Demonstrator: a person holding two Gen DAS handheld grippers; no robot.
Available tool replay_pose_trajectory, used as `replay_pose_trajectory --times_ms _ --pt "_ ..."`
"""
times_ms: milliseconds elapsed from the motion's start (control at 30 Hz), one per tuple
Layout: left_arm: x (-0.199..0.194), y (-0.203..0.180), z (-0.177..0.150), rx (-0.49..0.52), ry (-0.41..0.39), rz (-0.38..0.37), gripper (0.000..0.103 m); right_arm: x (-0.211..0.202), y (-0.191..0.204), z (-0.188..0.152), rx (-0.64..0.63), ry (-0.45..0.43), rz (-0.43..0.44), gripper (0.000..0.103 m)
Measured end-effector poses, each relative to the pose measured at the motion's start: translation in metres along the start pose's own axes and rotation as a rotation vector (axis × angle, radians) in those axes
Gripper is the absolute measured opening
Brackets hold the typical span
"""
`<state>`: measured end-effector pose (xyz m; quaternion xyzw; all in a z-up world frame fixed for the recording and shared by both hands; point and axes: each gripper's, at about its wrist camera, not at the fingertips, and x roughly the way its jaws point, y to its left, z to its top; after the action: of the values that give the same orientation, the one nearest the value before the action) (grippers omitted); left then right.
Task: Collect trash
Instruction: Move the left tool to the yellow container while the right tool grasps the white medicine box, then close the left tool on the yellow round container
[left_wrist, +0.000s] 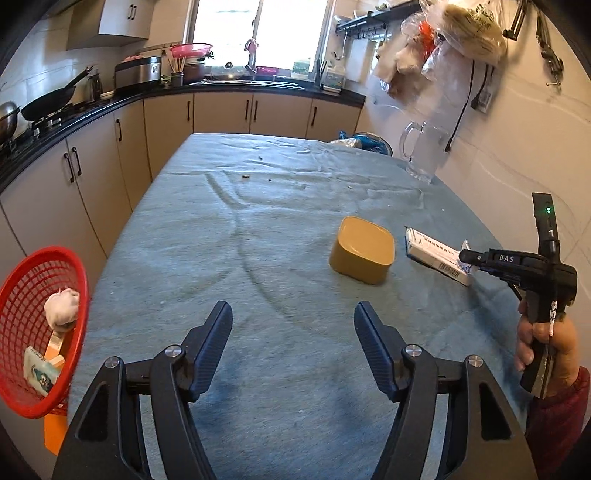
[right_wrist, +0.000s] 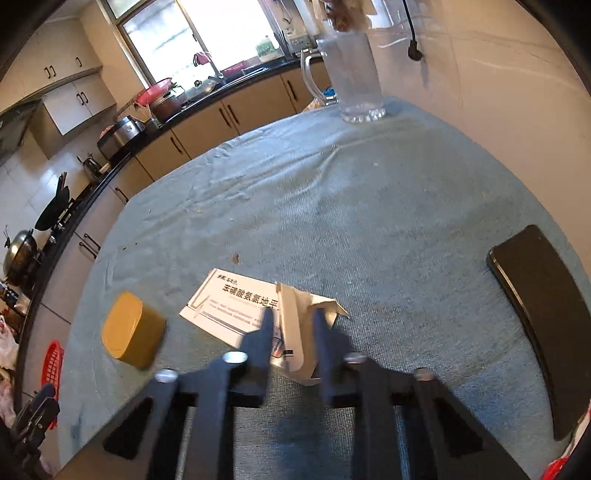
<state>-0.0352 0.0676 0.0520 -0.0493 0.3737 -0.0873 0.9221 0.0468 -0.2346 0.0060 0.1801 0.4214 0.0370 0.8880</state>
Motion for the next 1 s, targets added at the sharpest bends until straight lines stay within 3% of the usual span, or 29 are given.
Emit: replay_pose_trajectory --times_ms 100,200,367,467,667,1000 --pt "0.005 -0.003 0.004 -0.001 0.011 -0.006 0.074 -0.008 -0.004 -0.001 0.003 -0.05 0.022 0.009" --pt "0.014 -0.011 0.011 0.005 0.019 -0.012 0.078 -0.027 -0.002 -0.002 0.003 -0.131 0.127 0.007" --pt "0.033 -0.036 0.022 0.049 0.033 -0.004 0.083 -0.053 -0.001 -0.003 -0.007 -0.235 0.204 0.007" --pt "0.05 -0.057 0.028 0.116 0.046 0.002 0.088 -0.054 -0.003 -0.004 0.01 -0.227 0.223 0.007" --pt "0.086 -0.08 0.038 0.218 0.096 0.034 0.088 -0.048 -0.004 -0.005 0.019 -0.205 0.259 0.007" --pt "0.12 -0.073 0.05 0.172 0.147 0.038 0.088 -0.045 -0.002 -0.007 0.011 -0.19 0.295 0.008"
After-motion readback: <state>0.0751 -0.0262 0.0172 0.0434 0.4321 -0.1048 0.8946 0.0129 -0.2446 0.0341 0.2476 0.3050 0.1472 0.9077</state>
